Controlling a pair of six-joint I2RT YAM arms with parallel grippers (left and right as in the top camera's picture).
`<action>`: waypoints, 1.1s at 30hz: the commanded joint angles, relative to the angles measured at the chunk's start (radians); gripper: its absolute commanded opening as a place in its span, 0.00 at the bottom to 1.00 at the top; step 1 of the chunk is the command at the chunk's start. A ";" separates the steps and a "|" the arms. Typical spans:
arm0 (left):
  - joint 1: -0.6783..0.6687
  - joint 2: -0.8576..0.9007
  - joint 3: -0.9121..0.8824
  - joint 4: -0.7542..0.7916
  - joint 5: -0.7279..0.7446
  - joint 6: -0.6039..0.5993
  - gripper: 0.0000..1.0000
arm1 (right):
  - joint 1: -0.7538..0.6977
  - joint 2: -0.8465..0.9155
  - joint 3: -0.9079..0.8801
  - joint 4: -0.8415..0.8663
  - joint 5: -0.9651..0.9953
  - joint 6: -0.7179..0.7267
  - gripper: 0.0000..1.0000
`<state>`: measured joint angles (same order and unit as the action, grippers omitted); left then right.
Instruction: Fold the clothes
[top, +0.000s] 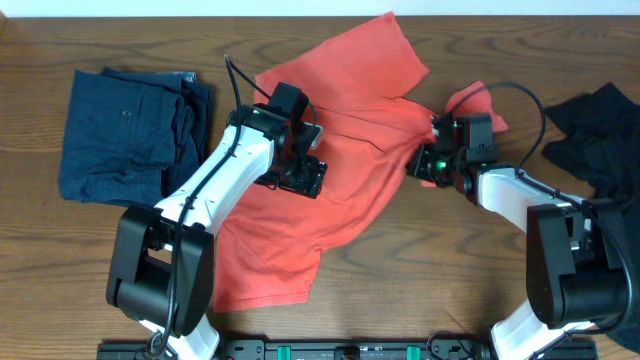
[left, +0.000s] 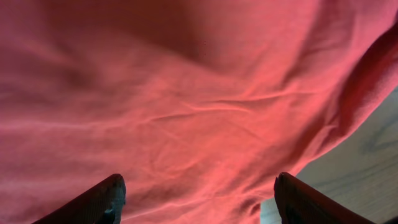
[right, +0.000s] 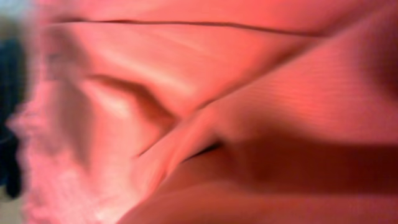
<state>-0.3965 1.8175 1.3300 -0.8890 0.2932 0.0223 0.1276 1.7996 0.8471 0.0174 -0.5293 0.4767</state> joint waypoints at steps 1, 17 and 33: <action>-0.002 -0.003 0.000 -0.002 0.010 0.002 0.78 | 0.007 -0.029 0.043 -0.041 -0.110 0.002 0.02; -0.002 -0.003 0.000 -0.002 0.010 0.002 0.78 | -0.005 -0.078 0.083 -0.495 0.302 -0.205 0.53; -0.002 -0.003 0.000 -0.003 0.010 0.002 0.78 | 0.018 -0.014 0.051 -0.431 0.406 -0.193 0.05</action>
<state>-0.3965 1.8175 1.3300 -0.8894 0.2932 0.0223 0.1383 1.7603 0.9077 -0.3817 -0.1940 0.2813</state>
